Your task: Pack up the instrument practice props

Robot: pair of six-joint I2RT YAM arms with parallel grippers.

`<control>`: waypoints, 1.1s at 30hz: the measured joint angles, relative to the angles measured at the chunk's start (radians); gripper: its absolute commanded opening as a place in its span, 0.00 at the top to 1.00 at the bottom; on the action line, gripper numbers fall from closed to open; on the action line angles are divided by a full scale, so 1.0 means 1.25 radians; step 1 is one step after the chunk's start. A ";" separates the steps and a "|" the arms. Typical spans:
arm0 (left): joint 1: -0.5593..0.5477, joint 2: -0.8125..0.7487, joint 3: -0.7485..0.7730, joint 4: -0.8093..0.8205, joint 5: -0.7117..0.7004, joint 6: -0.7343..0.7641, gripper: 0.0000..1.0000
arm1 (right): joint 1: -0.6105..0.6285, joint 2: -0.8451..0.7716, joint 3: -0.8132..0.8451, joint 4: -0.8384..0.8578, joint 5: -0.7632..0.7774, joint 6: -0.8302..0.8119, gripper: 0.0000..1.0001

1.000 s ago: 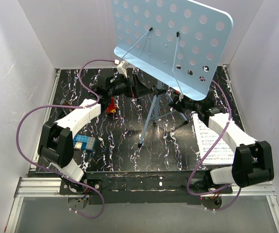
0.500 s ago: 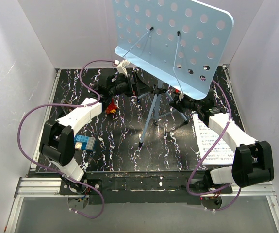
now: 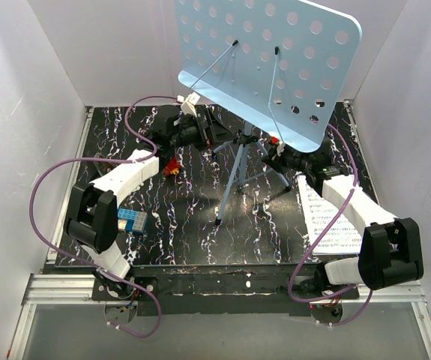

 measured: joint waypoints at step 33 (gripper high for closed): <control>0.045 -0.063 -0.038 -0.253 -0.240 0.166 0.02 | -0.107 -0.020 0.023 -0.201 -0.190 0.168 0.15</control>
